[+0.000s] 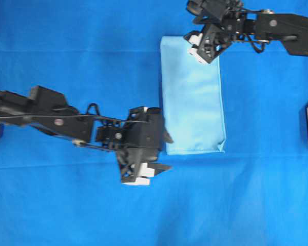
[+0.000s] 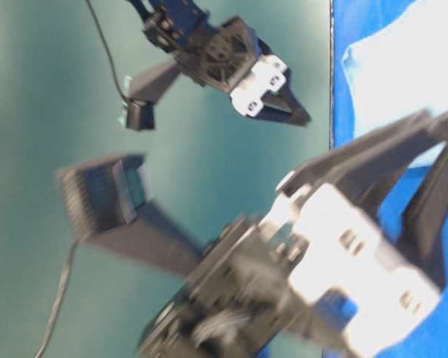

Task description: Fold the light blue towel.

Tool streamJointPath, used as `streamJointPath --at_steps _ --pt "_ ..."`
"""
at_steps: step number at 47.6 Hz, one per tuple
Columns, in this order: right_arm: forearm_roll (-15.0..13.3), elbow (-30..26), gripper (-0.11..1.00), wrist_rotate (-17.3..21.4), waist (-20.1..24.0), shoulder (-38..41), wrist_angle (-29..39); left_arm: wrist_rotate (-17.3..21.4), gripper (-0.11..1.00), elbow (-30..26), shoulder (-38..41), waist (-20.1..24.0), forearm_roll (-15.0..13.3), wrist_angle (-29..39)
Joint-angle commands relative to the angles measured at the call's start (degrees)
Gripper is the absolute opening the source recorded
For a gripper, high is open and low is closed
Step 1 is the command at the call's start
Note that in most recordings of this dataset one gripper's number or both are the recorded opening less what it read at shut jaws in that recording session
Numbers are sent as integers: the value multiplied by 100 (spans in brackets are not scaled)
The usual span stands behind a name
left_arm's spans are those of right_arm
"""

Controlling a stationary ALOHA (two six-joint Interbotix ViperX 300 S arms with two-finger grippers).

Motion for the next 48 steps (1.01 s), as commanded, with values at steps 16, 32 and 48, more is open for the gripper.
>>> streamJointPath --at_steps 16,32,48 --pt "18 1389 62 62 457 -2443 -202 26 73 1134 -1775 167 18 -554" --pt "53 2593 62 70 1046 -4518 -492 158 73 2443 -2839 633 18 -1951" --pt "79 3243 62 97 1055 -4588 -1239 185 73 3182 -3393 949 9 -2391"
